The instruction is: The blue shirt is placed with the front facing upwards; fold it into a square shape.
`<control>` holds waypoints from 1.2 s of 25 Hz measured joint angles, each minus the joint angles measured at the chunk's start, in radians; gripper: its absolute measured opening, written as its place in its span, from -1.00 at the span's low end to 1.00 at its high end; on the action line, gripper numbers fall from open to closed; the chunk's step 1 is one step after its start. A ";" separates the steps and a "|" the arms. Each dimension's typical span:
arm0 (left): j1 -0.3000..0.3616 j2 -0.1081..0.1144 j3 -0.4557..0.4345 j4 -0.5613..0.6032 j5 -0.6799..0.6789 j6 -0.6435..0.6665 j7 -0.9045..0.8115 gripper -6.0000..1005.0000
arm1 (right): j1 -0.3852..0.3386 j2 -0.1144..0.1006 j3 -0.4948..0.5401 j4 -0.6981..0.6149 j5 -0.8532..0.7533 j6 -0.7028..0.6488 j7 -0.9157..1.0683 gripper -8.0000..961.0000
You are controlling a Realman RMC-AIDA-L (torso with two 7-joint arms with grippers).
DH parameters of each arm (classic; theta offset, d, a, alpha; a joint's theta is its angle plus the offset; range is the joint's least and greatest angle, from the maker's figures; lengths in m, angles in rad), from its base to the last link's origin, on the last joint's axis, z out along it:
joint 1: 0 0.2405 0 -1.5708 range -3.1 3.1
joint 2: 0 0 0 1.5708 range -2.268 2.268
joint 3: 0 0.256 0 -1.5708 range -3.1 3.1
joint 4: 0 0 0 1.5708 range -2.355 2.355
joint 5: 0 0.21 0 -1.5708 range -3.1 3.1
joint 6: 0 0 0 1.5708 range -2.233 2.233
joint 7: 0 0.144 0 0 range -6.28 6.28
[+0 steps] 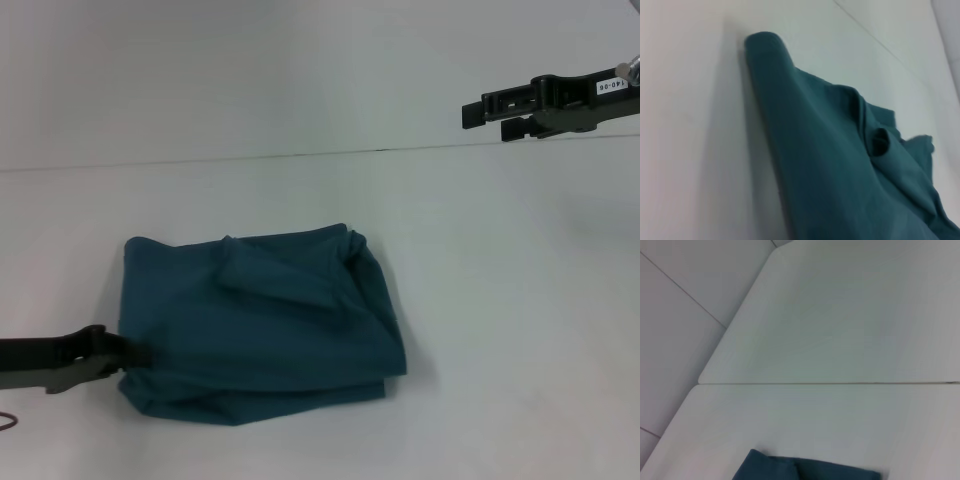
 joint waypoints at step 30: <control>0.025 -0.009 -0.186 -0.060 -0.043 0.183 -0.045 0.60 | -0.001 0.001 0.010 0.002 0.004 0.001 -0.009 0.78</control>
